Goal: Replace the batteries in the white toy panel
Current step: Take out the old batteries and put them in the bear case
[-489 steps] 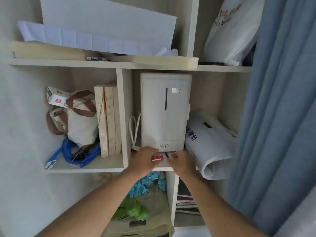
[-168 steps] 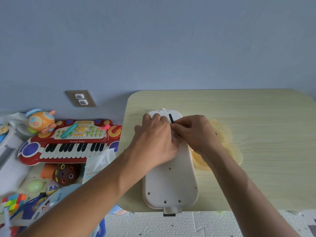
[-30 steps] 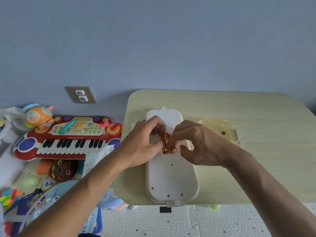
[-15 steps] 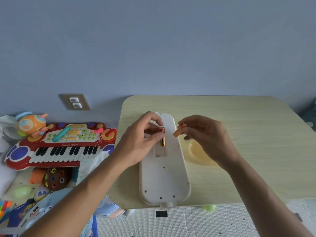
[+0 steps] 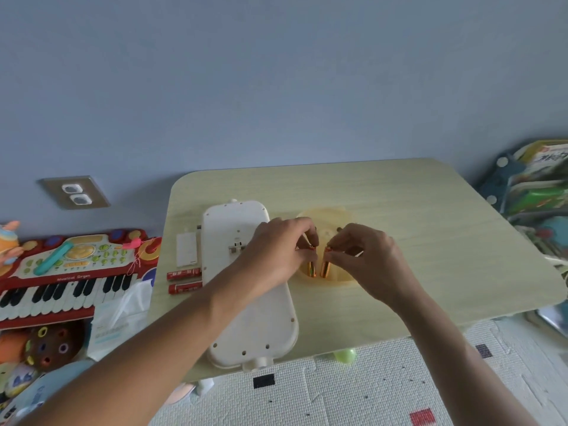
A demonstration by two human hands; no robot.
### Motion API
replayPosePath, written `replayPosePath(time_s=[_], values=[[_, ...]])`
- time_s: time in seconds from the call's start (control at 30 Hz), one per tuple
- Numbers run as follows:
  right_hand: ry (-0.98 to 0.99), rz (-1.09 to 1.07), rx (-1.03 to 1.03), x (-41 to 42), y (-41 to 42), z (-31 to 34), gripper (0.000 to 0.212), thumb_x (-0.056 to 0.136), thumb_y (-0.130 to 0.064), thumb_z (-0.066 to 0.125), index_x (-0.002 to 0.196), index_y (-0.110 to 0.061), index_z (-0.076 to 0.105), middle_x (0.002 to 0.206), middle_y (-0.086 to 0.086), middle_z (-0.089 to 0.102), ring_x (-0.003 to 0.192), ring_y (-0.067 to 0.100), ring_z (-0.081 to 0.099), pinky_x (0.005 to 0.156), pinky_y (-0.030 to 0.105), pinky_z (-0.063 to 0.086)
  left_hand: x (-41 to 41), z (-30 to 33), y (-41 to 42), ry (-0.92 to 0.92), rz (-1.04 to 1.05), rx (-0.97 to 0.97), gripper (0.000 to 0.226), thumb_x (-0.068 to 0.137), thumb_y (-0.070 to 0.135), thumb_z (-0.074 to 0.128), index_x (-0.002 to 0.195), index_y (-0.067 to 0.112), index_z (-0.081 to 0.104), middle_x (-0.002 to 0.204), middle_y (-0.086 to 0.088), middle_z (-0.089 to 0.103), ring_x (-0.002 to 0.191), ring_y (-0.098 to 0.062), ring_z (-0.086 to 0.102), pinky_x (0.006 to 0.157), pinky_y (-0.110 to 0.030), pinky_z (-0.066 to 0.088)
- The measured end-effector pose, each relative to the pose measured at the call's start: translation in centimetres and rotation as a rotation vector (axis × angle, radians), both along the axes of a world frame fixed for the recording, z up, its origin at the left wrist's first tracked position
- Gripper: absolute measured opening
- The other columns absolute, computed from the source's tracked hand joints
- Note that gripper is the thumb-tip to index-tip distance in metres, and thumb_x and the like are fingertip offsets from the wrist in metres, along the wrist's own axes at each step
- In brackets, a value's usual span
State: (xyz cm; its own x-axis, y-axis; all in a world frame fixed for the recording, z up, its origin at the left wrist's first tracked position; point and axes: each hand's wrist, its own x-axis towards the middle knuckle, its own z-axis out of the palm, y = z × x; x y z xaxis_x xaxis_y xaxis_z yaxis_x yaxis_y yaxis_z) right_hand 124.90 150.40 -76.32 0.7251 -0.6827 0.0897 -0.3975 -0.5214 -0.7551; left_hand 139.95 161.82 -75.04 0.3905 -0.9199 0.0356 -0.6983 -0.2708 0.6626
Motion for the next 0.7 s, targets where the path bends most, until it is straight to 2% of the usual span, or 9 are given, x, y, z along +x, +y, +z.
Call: replayPosePath(time_s=[0.07,0.1,0.27,0.43,0.53,0.6,0.67,0.7], values=[[0.014,0.038,-0.012,0.0,0.1,-0.3,0.011,0.078,-0.017,0.084,0.083,-0.023,0.076,0.076,-0.009,0.074,0.074,0.009,0.071,0.068,0.030,0.060,-0.1,-0.4,-0.2,-0.059,-0.005,0.010,0.013,0.083,0.028,0.077,0.093,0.027,0.069,0.084,0.011,0.073,0.087,-0.012,0.067,0.087,-0.038,0.052],[0.017,0.052,-0.024,0.0,0.2,-0.4,0.010,0.079,-0.019,0.083,0.084,-0.023,0.076,0.075,-0.009,0.074,0.073,0.010,0.070,0.068,0.031,0.061,-0.1,-0.6,-0.3,-0.105,-0.010,0.010,0.013,0.084,0.031,0.076,0.094,0.028,0.069,0.084,0.012,0.071,0.090,-0.014,0.065,0.088,-0.038,0.049],[-0.024,0.087,-0.242,0.0,0.2,-1.4,0.013,0.078,-0.021,0.085,0.090,-0.018,0.079,0.075,-0.008,0.063,0.064,0.009,0.063,0.064,0.016,0.052,-0.1,-1.8,-0.4,-0.346,-0.061,-0.022,0.020,0.089,0.045,0.067,0.103,0.031,0.070,0.090,0.011,0.072,0.099,-0.018,0.054,0.088,-0.037,0.037],[-0.024,0.120,-0.362,-0.1,0.2,-2.5,0.017,0.080,-0.022,0.084,0.095,-0.014,0.082,0.080,0.001,0.063,0.064,0.009,0.056,0.062,0.023,0.050,0.0,-1.8,-0.4,-0.401,-0.076,-0.069,0.017,0.088,0.039,0.070,0.102,0.030,0.074,0.092,0.011,0.073,0.100,-0.017,0.052,0.085,-0.033,0.032],[0.001,0.125,-0.434,-0.2,0.3,-2.3,0.026,0.081,-0.029,0.082,0.102,-0.015,0.081,0.084,0.000,0.061,0.074,0.011,0.055,0.069,0.024,0.049,0.3,-1.6,-0.4,-0.359,-0.061,-0.094,0.021,0.081,0.040,0.077,0.099,0.029,0.075,0.089,0.011,0.072,0.097,-0.017,0.054,0.087,-0.037,0.041],[-0.045,0.128,-0.416,-0.8,-0.1,-1.7,0.036,0.082,-0.040,0.076,0.109,-0.016,0.079,0.092,-0.002,0.064,0.084,0.011,0.057,0.076,0.026,0.051,0.8,-1.2,-0.2,-0.297,-0.020,-0.134,0.032,0.074,0.044,0.082,0.101,0.028,0.075,0.090,0.009,0.066,0.095,-0.017,0.055,0.089,-0.041,0.046],[-0.084,0.112,-0.328,-2.0,-1.1,-0.9,0.056,0.080,-0.056,0.071,0.122,-0.020,0.073,0.110,-0.002,0.066,0.101,0.012,0.060,0.087,0.032,0.054,1.5,-0.4,0.0,-0.286,0.023,-0.121,0.056,0.067,0.058,0.080,0.114,0.030,0.068,0.103,0.007,0.059,0.104,-0.016,0.051,0.097,-0.036,0.042],[-0.048,0.100,-0.278,-2.8,-1.9,-0.7,0.072,0.076,-0.066,0.068,0.133,-0.023,0.064,0.125,-0.001,0.064,0.115,0.014,0.058,0.096,0.035,0.052,1.9,-0.1,0.1,-0.291,0.029,-0.072,0.074,0.063,0.066,0.078,0.125,0.031,0.060,0.114,0.006,0.054,0.114,-0.017,0.047,0.103,-0.034,0.036]])
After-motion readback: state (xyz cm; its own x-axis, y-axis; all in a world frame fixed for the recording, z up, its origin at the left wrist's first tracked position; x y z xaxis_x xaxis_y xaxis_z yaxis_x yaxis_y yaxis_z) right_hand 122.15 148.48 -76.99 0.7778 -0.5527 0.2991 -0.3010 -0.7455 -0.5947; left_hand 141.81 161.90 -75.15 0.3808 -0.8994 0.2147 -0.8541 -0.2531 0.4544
